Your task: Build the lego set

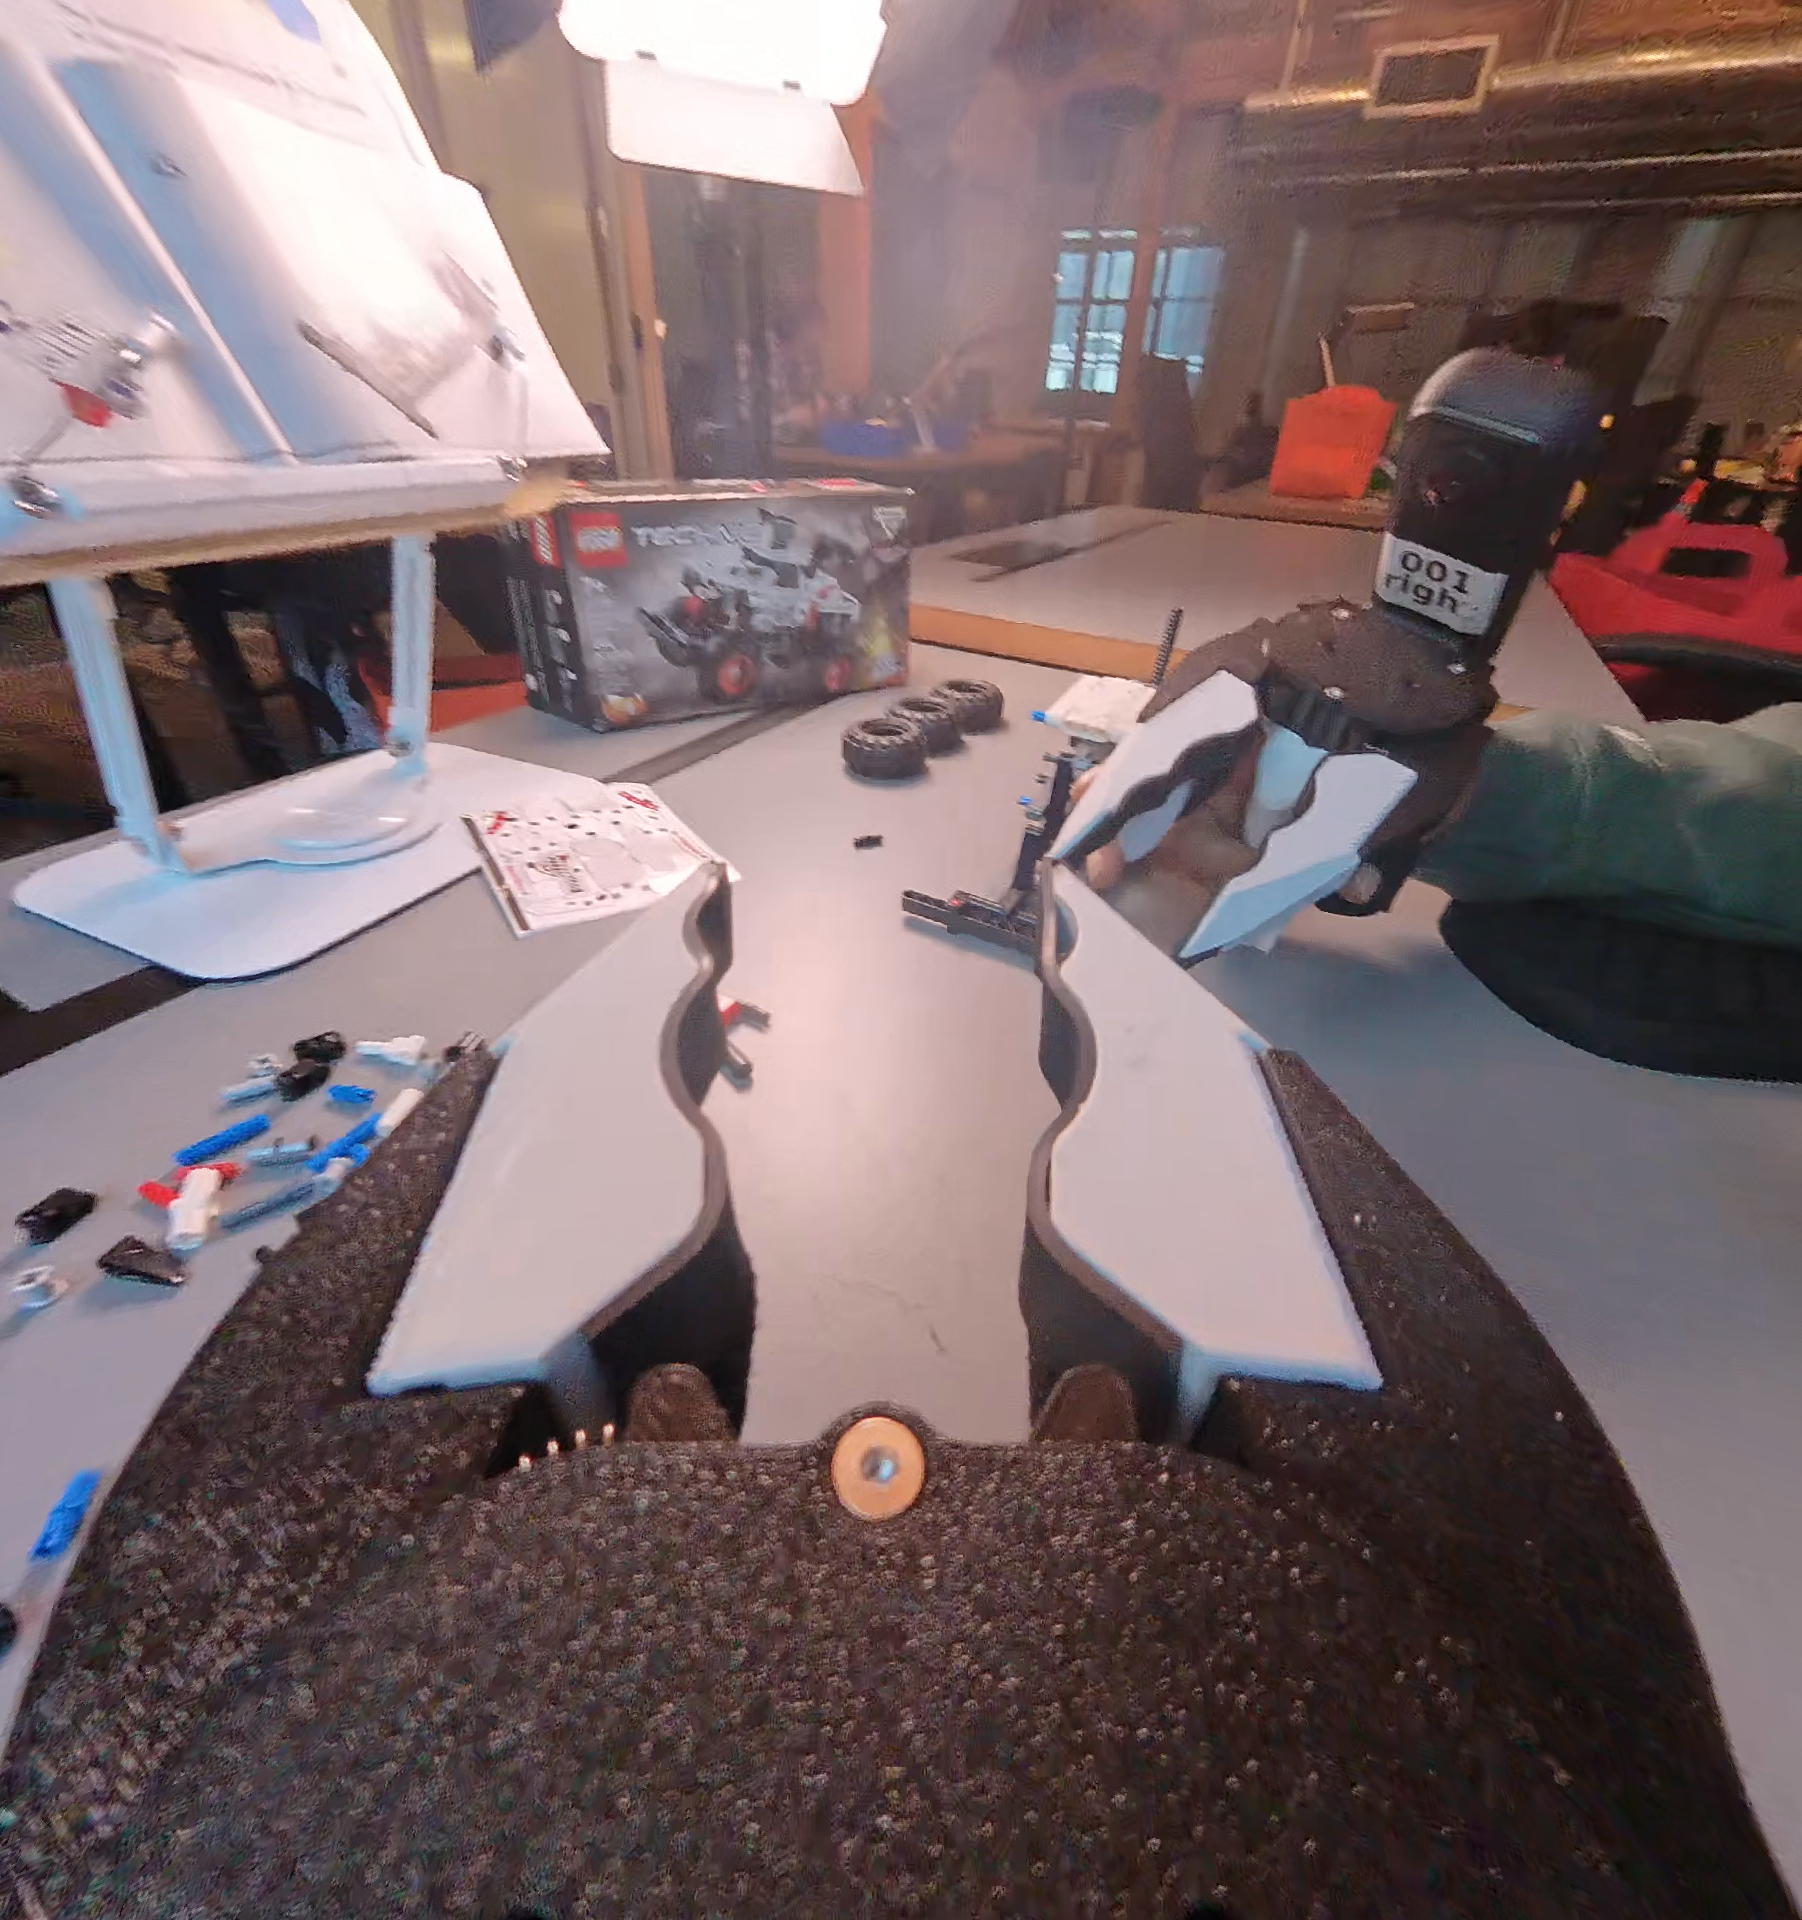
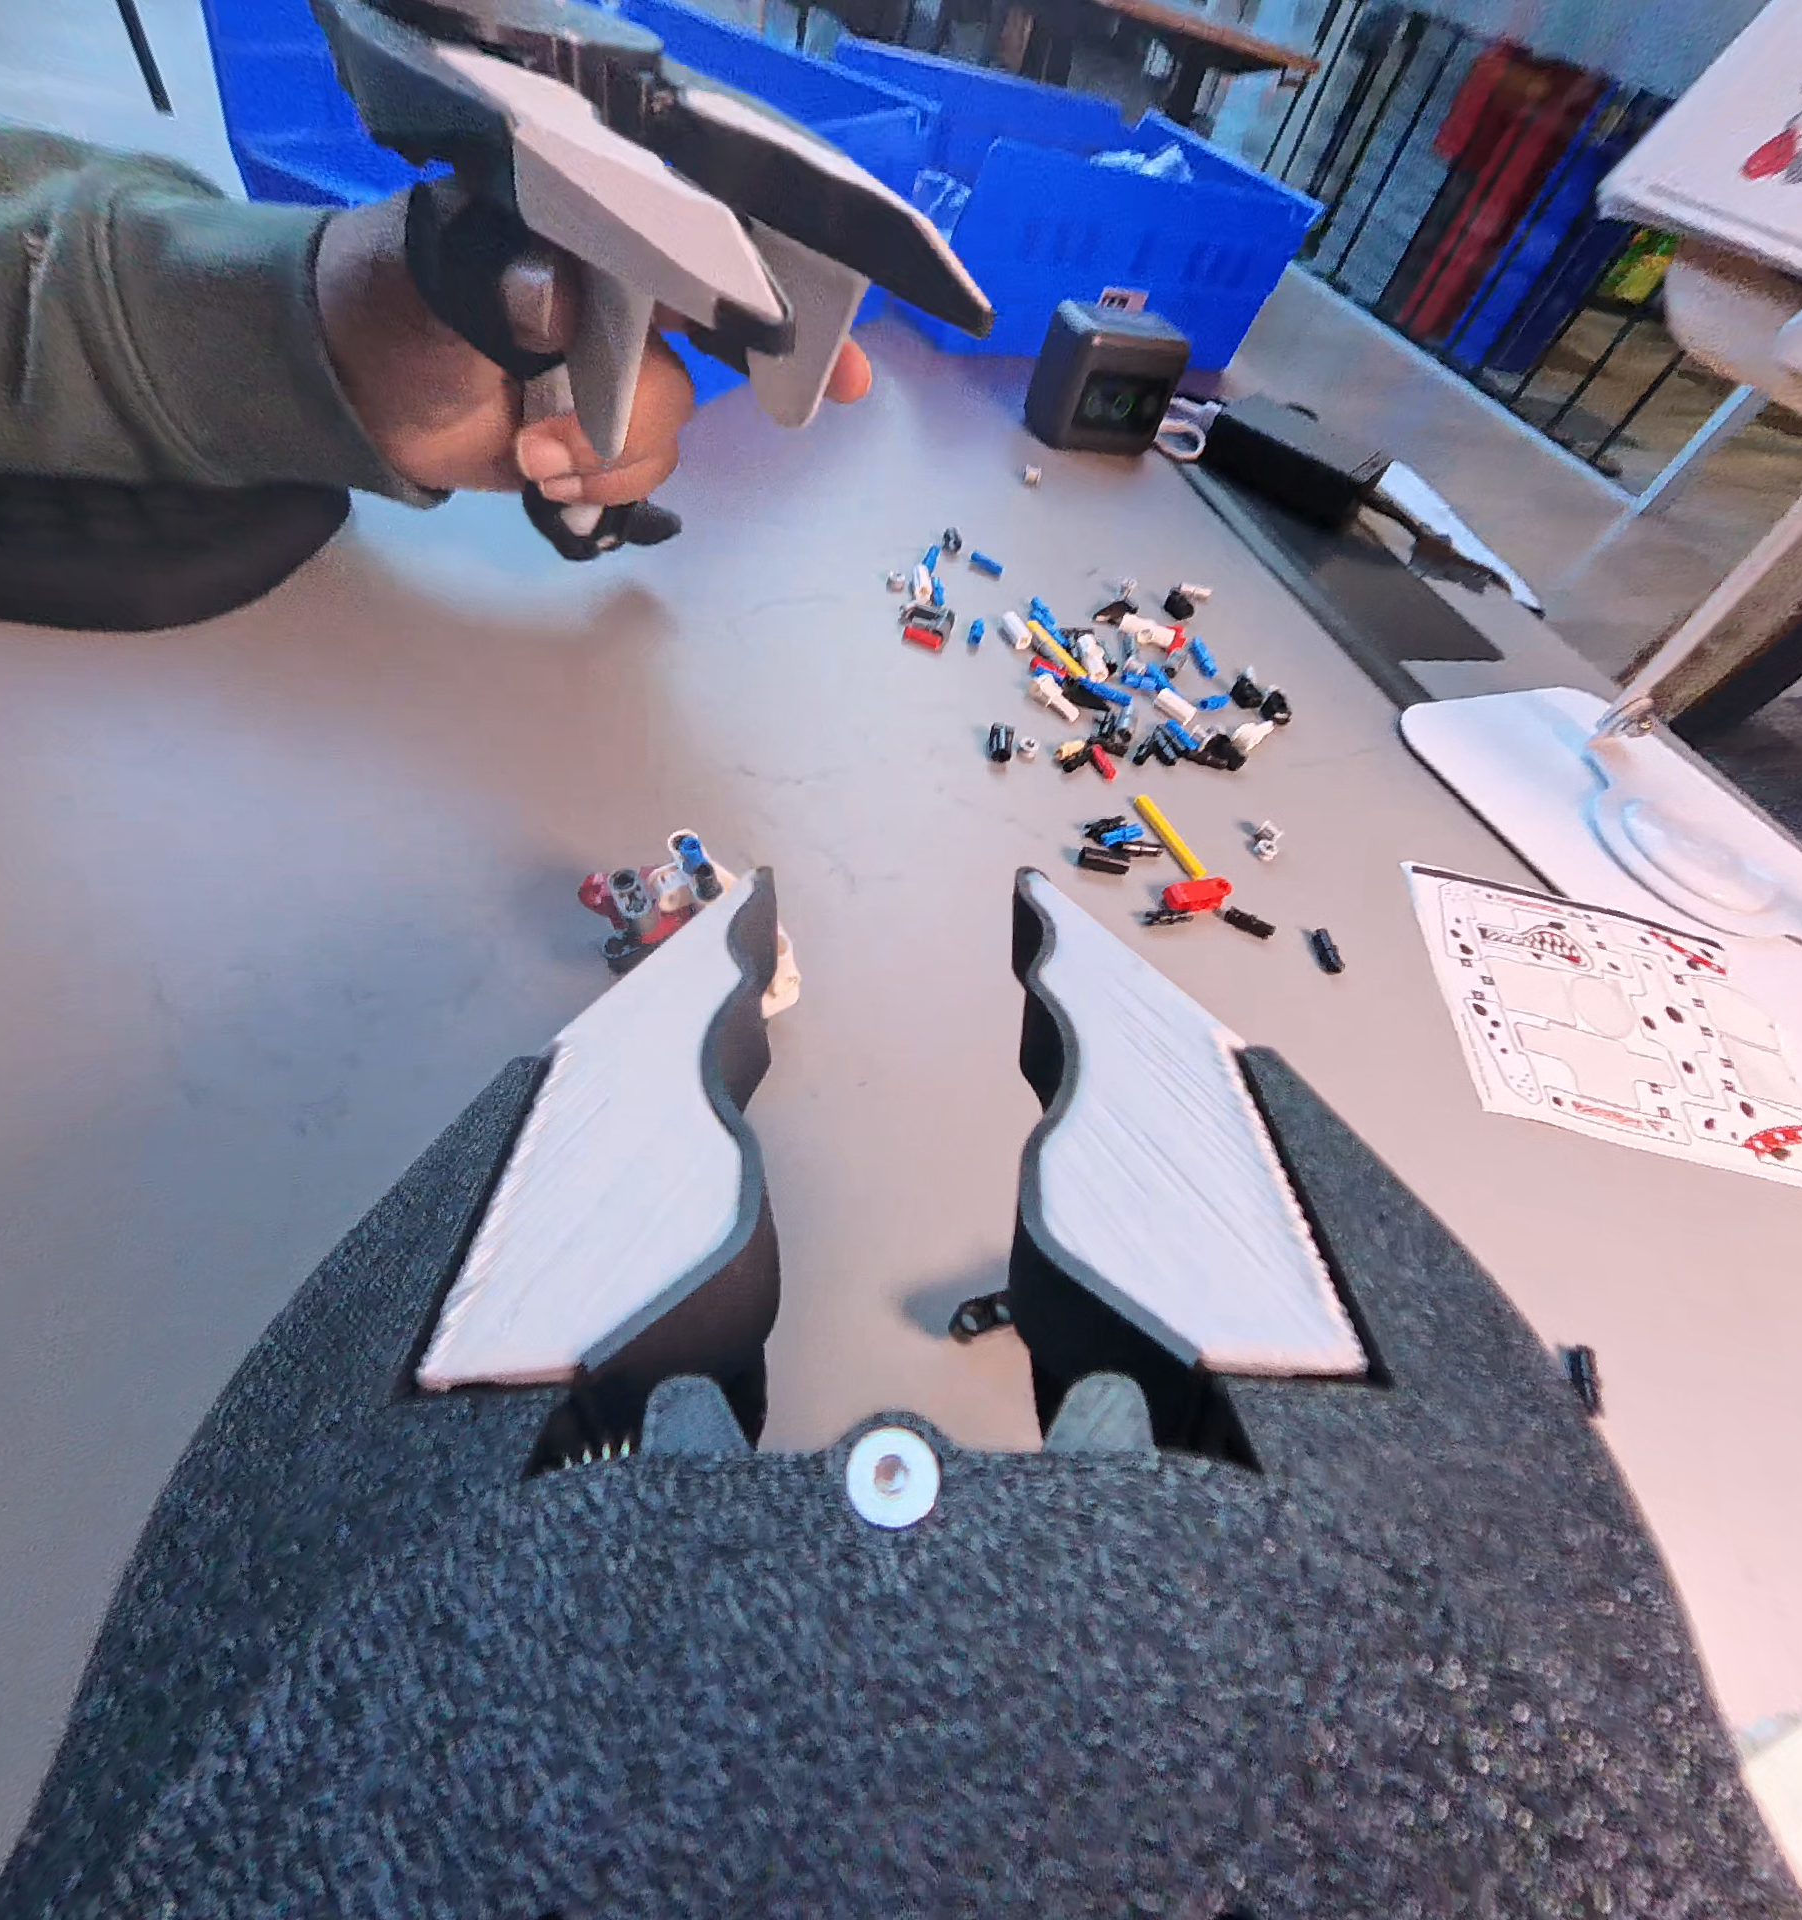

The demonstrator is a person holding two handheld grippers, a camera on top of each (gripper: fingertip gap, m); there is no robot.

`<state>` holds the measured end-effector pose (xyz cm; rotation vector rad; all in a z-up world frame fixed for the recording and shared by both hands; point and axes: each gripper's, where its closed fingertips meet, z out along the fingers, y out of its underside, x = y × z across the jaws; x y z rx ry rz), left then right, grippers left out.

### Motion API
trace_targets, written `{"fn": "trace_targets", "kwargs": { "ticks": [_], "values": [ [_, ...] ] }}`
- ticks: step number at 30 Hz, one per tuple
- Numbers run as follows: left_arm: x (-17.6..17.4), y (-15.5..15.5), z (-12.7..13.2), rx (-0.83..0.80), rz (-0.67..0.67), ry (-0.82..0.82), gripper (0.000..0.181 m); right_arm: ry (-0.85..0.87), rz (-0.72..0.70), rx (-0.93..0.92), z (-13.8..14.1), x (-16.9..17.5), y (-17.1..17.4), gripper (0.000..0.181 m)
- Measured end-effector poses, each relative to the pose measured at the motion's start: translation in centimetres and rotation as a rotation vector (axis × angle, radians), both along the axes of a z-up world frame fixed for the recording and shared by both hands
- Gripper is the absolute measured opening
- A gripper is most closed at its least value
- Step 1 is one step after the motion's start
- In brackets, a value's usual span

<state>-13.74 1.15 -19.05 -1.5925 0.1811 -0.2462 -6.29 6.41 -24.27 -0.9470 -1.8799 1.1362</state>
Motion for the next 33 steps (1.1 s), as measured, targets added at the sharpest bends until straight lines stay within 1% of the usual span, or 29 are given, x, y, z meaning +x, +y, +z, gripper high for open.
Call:
{"fn": "trace_targets", "kwargs": {
  "ticks": [2,3,4,5,6,7,8,11,12,14,16,17,18,20,23,29,33],
  "values": [
    [-1.3,0.0,0.2,0.018,0.070,-0.005,0.074,0.042,-0.011,-0.034,0.6,-0.1,0.2,0.041],
    [-2.0,0.1,0.1,0.012,0.112,-0.016,0.087,0.059,-0.017,-0.050,0.9,-0.2,0.2,0.039],
    [-2.7,0.2,0.1,0.010,0.146,-0.032,0.095,0.073,-0.024,-0.057,1.0,-0.3,0.3,0.038],
    [-3.1,0.2,0.2,0.010,0.165,-0.050,0.101,0.087,-0.032,-0.058,1.1,-0.4,0.4,0.037],
    [-3.4,0.2,0.2,0.011,0.174,-0.069,0.104,0.103,-0.040,-0.057,1.3,-0.5,0.5,0.033],
    [-3.6,0.2,0.3,0.010,0.173,-0.088,0.099,0.118,-0.044,-0.061,1.4,-0.6,0.6,0.031],
    [-3.8,0.2,0.3,0.008,0.172,-0.107,0.089,0.129,-0.052,-0.071,1.6,-0.8,0.6,0.030],
    [-4.3,0.2,0.1,-0.002,0.164,-0.134,0.053,0.141,-0.076,-0.119,2.0,-1.2,0.8,0.031],
    [-4.4,0.2,0.1,0.001,0.157,-0.137,0.042,0.150,-0.087,-0.136,2.2,-1.4,1.0,0.034],
    [-4.3,0.1,0.1,0.014,0.144,-0.134,0.023,0.157,-0.104,-0.163,2.3,-1.7,1.2,0.046],
    [-4.4,0.1,0.2,0.022,0.151,-0.123,0.008,0.156,-0.119,-0.183,2.3,-2.0,1.3,0.056],
    [-4.5,0.1,0.1,0.023,0.156,-0.115,0.004,0.157,-0.120,-0.189,2.3,-2.1,1.3,0.055],
    [-4.5,0.0,0.1,0.026,0.159,-0.110,0.000,0.164,-0.125,-0.192,2.4,-2.1,1.4,0.049],
    [-4.5,-0.1,0.3,0.036,0.166,-0.104,0.000,0.188,-0.127,-0.187,2.7,-1.9,1.4,0.033],
    [-4.6,-0.3,0.3,0.044,0.184,-0.090,0.000,0.223,-0.121,-0.174,3.1,-1.5,1.4,0.000],
    [-5.2,-0.5,0.2,0.049,0.211,-0.098,0.004,0.255,-0.173,-0.207,3.7,-1.4,2.7,0.000],
    [-5.5,-0.6,0.1,0.039,0.227,-0.127,0.015,0.254,-0.220,-0.222,3.7,-1.6,3.7,0.028]
  ]
}}
